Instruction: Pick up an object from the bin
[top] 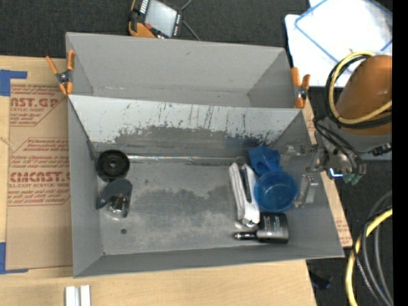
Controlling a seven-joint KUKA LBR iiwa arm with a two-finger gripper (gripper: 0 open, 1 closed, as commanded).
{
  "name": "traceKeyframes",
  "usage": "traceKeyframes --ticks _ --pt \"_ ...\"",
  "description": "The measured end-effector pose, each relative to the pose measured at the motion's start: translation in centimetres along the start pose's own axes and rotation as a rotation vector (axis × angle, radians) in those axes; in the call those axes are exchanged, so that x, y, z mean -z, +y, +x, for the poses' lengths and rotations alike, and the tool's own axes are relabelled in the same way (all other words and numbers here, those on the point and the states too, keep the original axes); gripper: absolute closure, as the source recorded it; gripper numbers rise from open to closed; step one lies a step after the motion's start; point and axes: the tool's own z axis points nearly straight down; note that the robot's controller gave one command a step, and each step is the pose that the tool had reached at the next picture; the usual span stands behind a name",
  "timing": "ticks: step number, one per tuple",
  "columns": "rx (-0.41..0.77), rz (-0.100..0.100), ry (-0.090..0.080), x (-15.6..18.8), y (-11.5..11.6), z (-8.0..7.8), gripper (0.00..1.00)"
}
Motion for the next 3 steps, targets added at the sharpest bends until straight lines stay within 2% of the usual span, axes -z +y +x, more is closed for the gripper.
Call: traceKeyframes --ticks 1,2,3 --pt "-0.001 0.0 -0.001 0.0 0.0 0.0 0.0" --pt "-0.006 0.002 -0.008 -2.4 0.8 -0.3 0.0" --pt "0.17 0.003 -0.007 -1.8 0.3 -1.6 0.0"
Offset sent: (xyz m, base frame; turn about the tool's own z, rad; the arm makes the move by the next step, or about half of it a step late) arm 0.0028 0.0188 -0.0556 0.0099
